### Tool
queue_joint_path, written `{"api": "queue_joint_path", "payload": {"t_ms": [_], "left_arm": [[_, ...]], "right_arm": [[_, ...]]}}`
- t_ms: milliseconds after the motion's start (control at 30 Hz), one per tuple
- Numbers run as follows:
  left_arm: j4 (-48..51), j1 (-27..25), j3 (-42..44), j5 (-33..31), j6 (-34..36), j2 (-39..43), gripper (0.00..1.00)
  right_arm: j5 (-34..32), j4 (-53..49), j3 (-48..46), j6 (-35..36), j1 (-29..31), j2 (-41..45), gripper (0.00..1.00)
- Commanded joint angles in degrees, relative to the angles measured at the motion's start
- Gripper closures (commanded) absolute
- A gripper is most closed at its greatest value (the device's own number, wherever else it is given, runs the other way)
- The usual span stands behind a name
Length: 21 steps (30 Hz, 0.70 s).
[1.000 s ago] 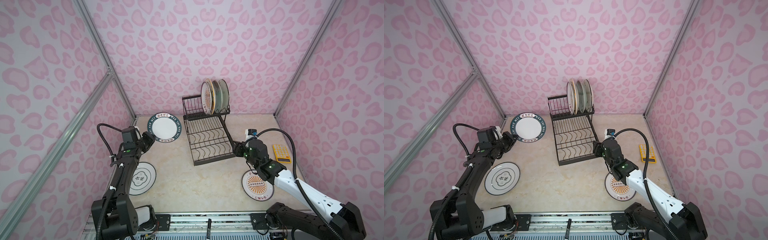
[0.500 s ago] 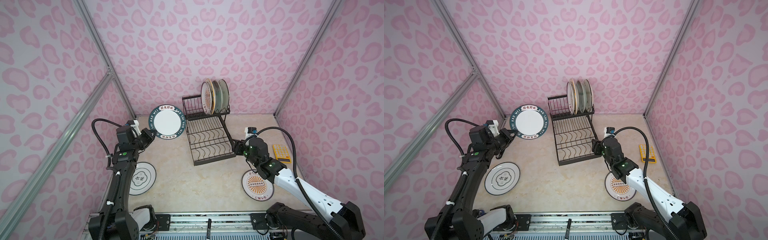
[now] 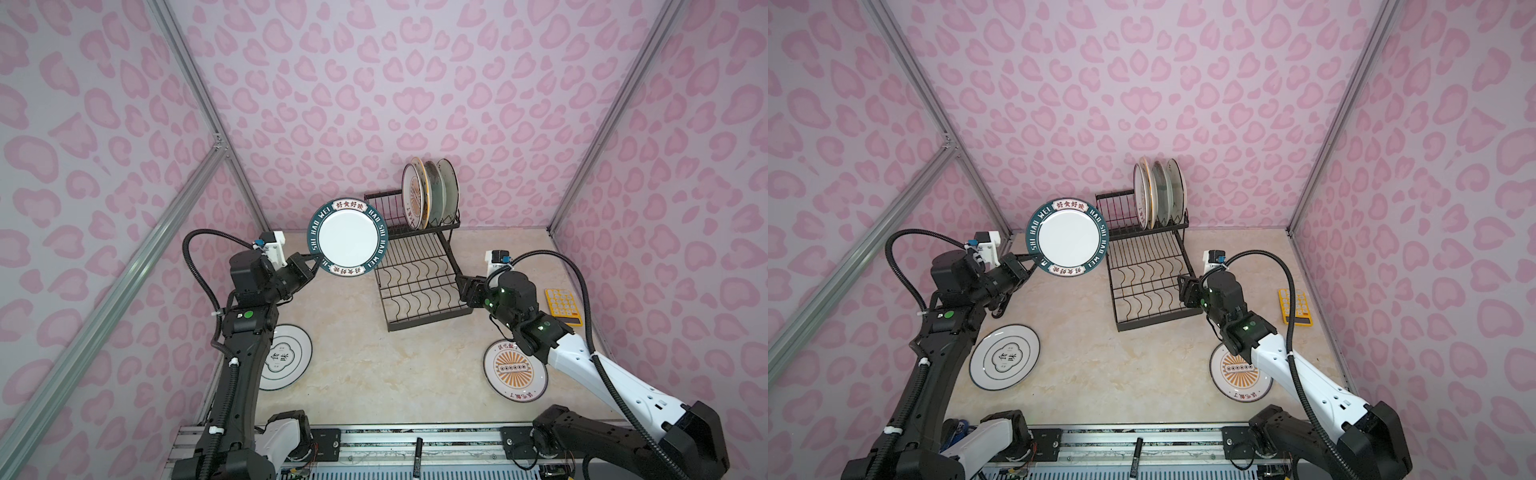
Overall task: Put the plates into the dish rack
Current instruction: 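Lift the green-rimmed plate toward the rack with the left gripper while the right gripper approaches, then close the right gripper on the plate rim opposite the left gripper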
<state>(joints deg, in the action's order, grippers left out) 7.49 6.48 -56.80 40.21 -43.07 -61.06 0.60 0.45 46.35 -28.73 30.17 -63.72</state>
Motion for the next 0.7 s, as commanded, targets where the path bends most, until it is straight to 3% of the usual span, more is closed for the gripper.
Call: {"api": "queue_joint_path", "payload": {"t_ms": [0, 367, 667], "left_arm": [[-4.51, -1.94, -1.04, 2.99, 2.02, -0.52, 0.97], [-9.52, -10.98, 4.13, -0.04, 1.77, -2.72, 0.97], [-17.02, -17.15, 7.95, -2.13, 0.57, -6.62, 0.97]], "right_arm": [[5.56, 3.13, 1.2, 0.17, -0.7, -0.35, 0.34], [17.53, 8.43, 2.49, -2.44, -3.41, 0.56, 0.32], [19.42, 10.83, 1.52, -3.91, -3.74, -0.89, 0.24]]}}
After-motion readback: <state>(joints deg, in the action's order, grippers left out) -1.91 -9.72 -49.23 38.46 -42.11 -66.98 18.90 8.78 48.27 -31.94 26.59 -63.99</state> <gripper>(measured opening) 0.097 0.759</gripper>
